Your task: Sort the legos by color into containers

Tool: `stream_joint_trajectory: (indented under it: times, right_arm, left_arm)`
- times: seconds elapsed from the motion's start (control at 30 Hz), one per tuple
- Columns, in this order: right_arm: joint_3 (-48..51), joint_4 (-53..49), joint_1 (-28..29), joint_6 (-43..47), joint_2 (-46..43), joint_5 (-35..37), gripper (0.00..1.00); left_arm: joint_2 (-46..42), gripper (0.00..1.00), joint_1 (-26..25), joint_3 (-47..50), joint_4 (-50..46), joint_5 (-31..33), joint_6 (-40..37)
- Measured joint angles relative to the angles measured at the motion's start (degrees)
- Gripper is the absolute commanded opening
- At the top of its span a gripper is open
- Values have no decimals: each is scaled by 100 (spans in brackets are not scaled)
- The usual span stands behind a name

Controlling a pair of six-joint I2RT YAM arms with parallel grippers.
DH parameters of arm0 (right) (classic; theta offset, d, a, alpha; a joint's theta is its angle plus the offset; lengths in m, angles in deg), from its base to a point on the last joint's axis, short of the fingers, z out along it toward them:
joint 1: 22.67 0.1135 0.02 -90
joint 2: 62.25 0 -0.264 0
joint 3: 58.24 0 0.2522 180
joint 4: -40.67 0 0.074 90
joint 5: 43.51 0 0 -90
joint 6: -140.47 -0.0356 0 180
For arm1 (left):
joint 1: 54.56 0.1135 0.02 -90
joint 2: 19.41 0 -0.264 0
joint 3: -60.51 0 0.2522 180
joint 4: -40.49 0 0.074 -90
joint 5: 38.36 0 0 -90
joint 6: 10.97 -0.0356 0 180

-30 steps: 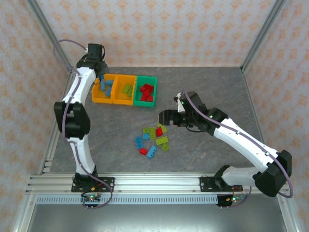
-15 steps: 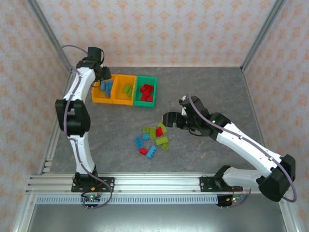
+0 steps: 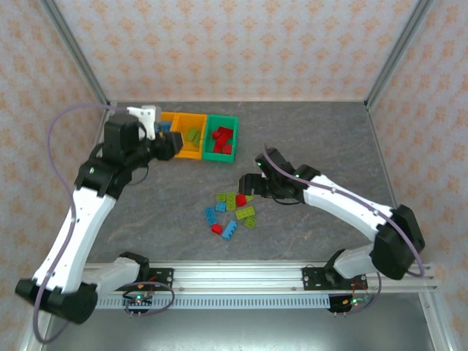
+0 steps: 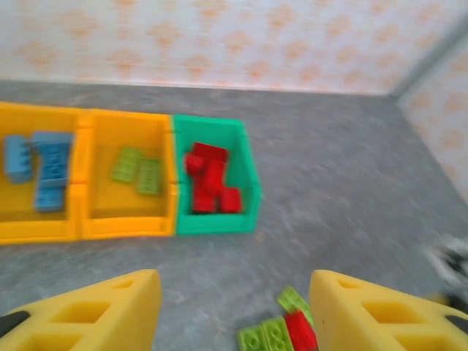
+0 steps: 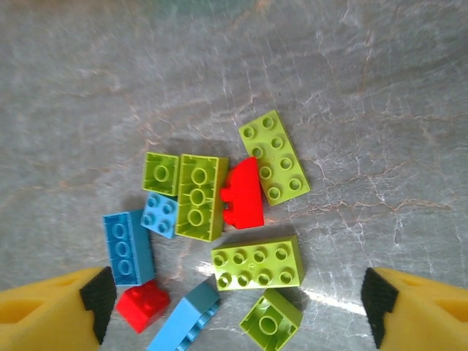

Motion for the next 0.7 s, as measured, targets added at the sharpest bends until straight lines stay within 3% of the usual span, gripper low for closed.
stream_joint_trajectory:
  times: [0.1,0.3,0.53,0.7]
  right_arm:
    - [-166,2,122,39,538,-26,71]
    - [-341,179,195,-42,1366,-138,68]
    - [-367,452,195,-201,2057,-413,45]
    - [-367,555,195,-310,2162,-457,35]
  left_arm:
    - [-723,60,-109,511,-170,-376,-369]
    - [-1600,63,-116,1541,-385,-798,-721]
    - [-1394,64,-116,1950,-339,-909,-704]
    - [-1209,64,-116,1950,-341,-905,-706]
